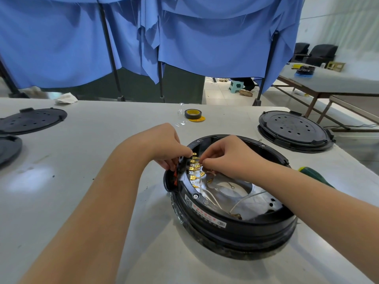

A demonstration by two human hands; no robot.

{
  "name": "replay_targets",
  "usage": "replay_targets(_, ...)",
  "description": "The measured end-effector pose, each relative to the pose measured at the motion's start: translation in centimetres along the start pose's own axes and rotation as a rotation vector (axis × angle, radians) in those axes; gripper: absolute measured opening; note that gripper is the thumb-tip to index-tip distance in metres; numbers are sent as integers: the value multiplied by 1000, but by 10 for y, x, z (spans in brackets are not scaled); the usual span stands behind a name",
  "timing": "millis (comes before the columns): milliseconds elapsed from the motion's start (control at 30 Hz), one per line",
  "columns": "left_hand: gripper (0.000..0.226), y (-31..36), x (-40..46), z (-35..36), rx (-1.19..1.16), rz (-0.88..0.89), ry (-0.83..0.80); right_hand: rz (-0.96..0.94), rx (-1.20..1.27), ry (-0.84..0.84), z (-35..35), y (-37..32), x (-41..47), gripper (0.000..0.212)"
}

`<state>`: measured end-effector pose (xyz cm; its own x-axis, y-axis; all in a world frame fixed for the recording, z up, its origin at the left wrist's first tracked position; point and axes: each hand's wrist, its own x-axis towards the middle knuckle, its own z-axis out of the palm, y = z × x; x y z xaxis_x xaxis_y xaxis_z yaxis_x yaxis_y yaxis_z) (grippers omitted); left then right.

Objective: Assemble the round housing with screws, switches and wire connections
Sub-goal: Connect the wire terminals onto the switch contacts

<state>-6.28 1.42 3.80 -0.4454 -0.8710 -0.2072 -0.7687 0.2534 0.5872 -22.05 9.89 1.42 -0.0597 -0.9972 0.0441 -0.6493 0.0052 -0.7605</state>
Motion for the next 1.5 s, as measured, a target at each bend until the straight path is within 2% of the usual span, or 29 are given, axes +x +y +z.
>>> replay_targets(233,31,2,-1,0,95,-10,21,40,47,-75,0,-2,0,14)
replay_targets(433,28,3,-2,0,75,-3,-3,38,52,-139,-2,0,1,6)
replay_targets(1033,30,4,-4,0,74,-12,-36,15,21,-88,3,3,4,5)
replay_targets(1500,23,6,-2,2,146,68,-42,-29,-19,-66,6,1,5,7)
